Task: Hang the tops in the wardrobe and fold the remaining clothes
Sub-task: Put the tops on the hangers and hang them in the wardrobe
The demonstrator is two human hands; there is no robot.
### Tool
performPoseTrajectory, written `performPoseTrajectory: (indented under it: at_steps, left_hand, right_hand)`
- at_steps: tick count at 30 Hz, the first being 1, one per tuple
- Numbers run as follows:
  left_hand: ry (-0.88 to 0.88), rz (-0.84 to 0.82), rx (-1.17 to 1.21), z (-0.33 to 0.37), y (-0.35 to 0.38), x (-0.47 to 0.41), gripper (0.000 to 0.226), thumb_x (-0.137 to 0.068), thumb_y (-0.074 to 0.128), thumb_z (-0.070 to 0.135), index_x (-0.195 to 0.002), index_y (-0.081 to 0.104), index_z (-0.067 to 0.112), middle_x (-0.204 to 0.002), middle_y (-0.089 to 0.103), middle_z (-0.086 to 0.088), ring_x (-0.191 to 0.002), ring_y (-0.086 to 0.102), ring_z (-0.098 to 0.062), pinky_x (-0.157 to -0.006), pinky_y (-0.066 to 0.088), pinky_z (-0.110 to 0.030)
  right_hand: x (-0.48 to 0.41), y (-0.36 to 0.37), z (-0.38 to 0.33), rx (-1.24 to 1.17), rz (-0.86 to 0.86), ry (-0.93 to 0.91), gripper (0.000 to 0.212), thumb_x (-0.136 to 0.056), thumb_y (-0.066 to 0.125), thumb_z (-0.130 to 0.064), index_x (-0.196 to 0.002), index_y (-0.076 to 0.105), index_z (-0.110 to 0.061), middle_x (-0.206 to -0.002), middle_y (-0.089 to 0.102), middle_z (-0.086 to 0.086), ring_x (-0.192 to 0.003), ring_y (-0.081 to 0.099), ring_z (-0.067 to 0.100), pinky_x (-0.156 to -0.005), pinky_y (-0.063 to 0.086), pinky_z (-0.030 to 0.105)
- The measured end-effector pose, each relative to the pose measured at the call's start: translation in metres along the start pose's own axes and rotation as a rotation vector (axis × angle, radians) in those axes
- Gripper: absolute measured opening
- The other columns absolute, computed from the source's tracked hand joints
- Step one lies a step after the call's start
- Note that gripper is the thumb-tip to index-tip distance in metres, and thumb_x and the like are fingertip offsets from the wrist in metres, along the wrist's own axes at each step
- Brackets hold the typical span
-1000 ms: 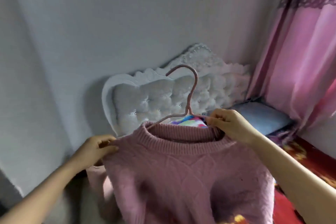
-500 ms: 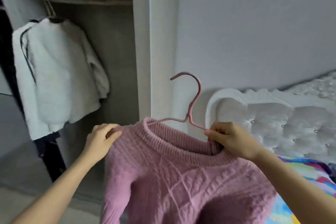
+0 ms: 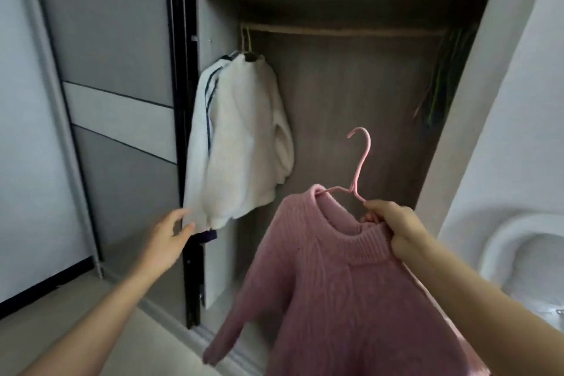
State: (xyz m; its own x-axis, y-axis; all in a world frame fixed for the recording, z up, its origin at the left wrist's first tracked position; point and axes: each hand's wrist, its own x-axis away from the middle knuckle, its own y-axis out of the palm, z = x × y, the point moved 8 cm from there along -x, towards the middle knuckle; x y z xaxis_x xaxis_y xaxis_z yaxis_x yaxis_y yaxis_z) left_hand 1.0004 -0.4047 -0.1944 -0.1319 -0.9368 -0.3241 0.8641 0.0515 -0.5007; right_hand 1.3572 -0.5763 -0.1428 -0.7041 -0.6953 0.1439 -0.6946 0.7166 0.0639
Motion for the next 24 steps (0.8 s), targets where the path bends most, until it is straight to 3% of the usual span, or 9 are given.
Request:
performPoseTrajectory:
  at_steps: [4,7,10,13,16,21,24]
  left_hand:
    - [-0.029,0.045,0.05,-0.027,-0.019,-0.04,0.03,-0.091,0.057,0.007,-0.121,0.057,0.0,-0.116,0.059,-0.015,-0.114,0.053,-0.029,-0.086,0.033,-0.026]
    - [-0.041,0.045,0.074,-0.032,-0.016,-0.07,0.032,-0.09,0.058,0.007,-0.121,0.057,0.0,-0.122,0.059,-0.019,-0.117,0.053,-0.031,-0.097,0.038,-0.034]
    - [0.017,0.034,0.071,-0.025,-0.018,-0.105,0.035,-0.09,0.058,0.008,-0.125,0.054,0.003,-0.126,0.056,-0.018,-0.12,0.051,-0.028,-0.1,0.036,-0.033]
    - [0.082,0.051,0.043,-0.015,-0.032,-0.151,0.034,-0.092,0.056,0.009,-0.126,0.053,0.003,-0.126,0.054,-0.013,-0.12,0.048,-0.026,-0.096,0.033,-0.027]
    - [0.094,0.147,-0.035,-0.008,-0.052,-0.218,0.035,-0.091,0.056,0.011,-0.125,0.055,0.003,-0.123,0.054,-0.019,-0.113,0.051,-0.032,-0.095,0.038,-0.032]
    - [0.213,0.29,-0.246,0.033,-0.068,-0.327,0.042,-0.093,0.051,0.023,-0.135,0.047,0.014,-0.135,0.044,-0.011,-0.126,0.036,-0.03,-0.101,0.033,-0.037]
    - [0.296,0.343,-0.331,0.053,-0.072,-0.383,0.053,-0.094,0.05,0.026,-0.143,0.034,0.017,-0.147,0.032,-0.009,-0.132,0.028,-0.029,-0.105,0.029,-0.038]
  right_hand:
    - [-0.025,0.069,-0.032,0.0,-0.029,-0.101,0.014,-0.078,0.056,0.007,-0.064,0.055,0.003,-0.059,0.049,0.01,-0.052,0.046,0.022,-0.054,0.038,0.026]
    - [-0.043,0.127,-0.062,0.081,-0.15,-0.199,0.011,-0.08,0.059,0.005,-0.069,0.061,0.004,-0.05,0.055,0.007,-0.045,0.053,0.015,-0.047,0.044,0.022]
    - [-0.077,0.178,-0.096,0.101,-0.201,-0.326,0.019,-0.084,0.058,0.002,-0.066,0.059,-0.002,-0.042,0.056,-0.004,-0.043,0.054,0.009,-0.046,0.045,0.019]
    - [-0.116,0.217,-0.133,0.243,-0.145,-0.482,0.024,-0.087,0.057,-0.002,-0.063,0.055,-0.002,-0.044,0.051,-0.002,-0.034,0.043,0.0,-0.037,0.036,0.015]
    - [-0.162,0.255,-0.172,0.318,-0.065,-0.588,0.017,-0.085,0.057,-0.002,-0.068,0.055,-0.001,-0.057,0.043,0.007,-0.032,0.036,0.002,-0.037,0.031,0.018]
    - [-0.239,0.3,-0.226,0.212,0.019,-0.66,0.026,-0.088,0.054,0.001,-0.062,0.053,-0.003,-0.058,0.045,0.006,-0.052,0.041,0.012,-0.037,0.033,0.011]
    - [-0.275,0.322,-0.254,0.167,0.05,-0.669,0.019,-0.089,0.051,0.0,-0.071,0.057,0.0,-0.061,0.049,0.006,-0.055,0.045,0.013,-0.037,0.036,0.01]
